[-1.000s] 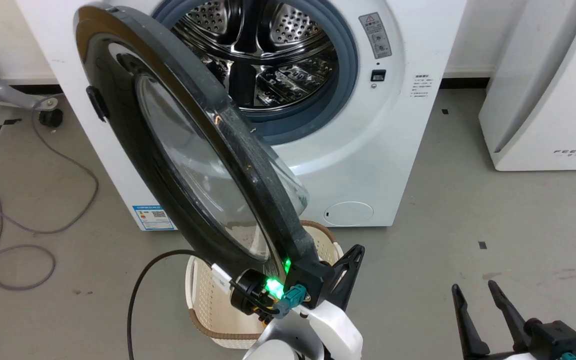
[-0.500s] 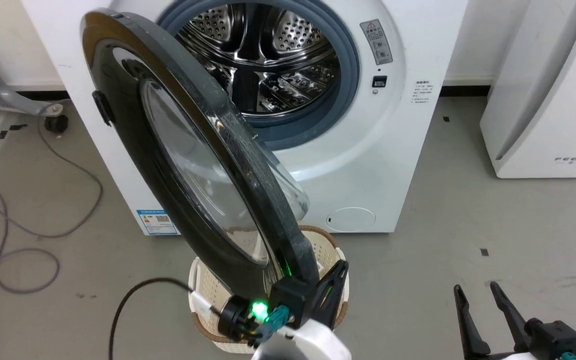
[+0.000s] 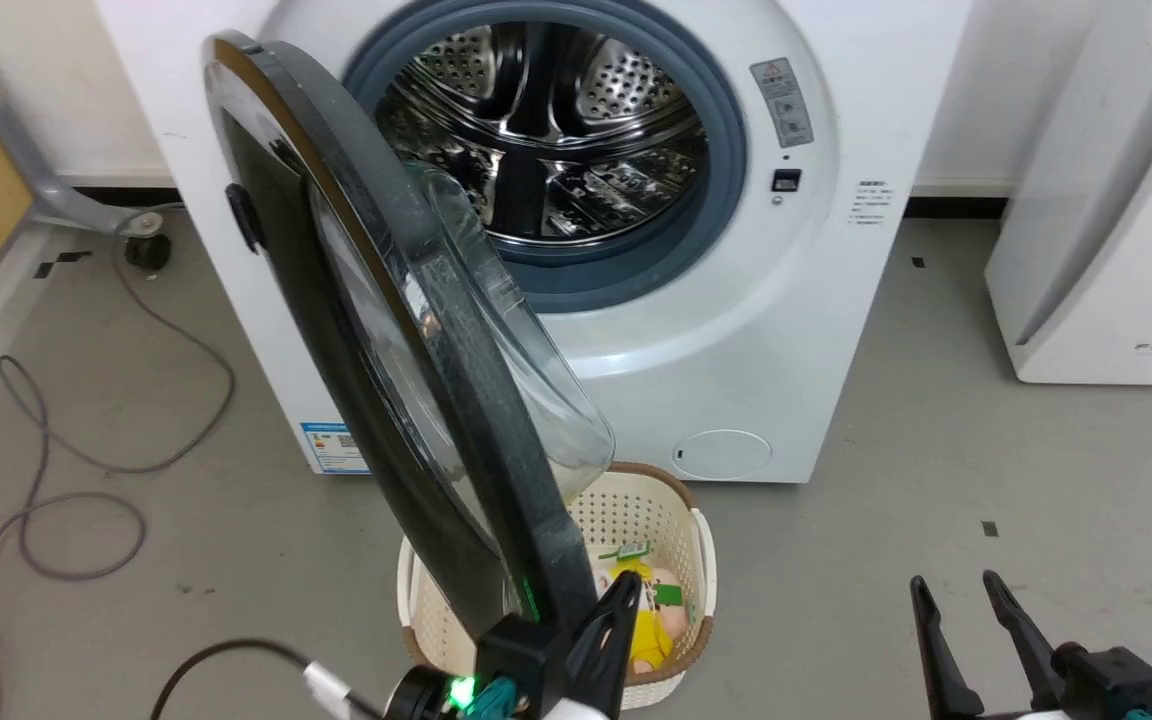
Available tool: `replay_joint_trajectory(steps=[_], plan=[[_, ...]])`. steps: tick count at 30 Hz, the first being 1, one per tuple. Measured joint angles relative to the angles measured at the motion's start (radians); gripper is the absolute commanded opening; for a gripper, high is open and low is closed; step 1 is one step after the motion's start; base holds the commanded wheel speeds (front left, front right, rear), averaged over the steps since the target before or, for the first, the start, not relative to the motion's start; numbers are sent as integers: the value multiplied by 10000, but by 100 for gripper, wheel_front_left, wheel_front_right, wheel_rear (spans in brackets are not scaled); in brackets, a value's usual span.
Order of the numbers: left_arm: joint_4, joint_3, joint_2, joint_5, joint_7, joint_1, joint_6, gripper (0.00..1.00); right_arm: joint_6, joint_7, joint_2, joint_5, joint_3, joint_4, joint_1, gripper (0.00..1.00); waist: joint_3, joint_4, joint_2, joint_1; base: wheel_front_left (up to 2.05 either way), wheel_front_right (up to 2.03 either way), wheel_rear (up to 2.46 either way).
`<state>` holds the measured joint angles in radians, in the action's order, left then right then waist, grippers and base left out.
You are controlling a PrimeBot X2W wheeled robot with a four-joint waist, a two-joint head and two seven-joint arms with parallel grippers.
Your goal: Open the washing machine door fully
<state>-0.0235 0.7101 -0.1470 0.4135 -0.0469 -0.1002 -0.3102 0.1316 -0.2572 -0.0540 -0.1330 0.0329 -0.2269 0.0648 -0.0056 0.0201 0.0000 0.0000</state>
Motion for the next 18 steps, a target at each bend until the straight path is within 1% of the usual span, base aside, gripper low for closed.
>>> replay_joint_trajectory(steps=[9, 18], plan=[[1055, -77, -529, -67, 42, 816, -514, 0, 0, -2, 2, 61, 65, -96, 103, 100, -68, 620, 0, 0, 0, 0, 0], [1843, -174, -796, -75, 50, 1498, -1022, 0, 0, 0, 6, 105, 155, -217, 102, 100, -62, 1504, 0, 0, 0, 0, 0]])
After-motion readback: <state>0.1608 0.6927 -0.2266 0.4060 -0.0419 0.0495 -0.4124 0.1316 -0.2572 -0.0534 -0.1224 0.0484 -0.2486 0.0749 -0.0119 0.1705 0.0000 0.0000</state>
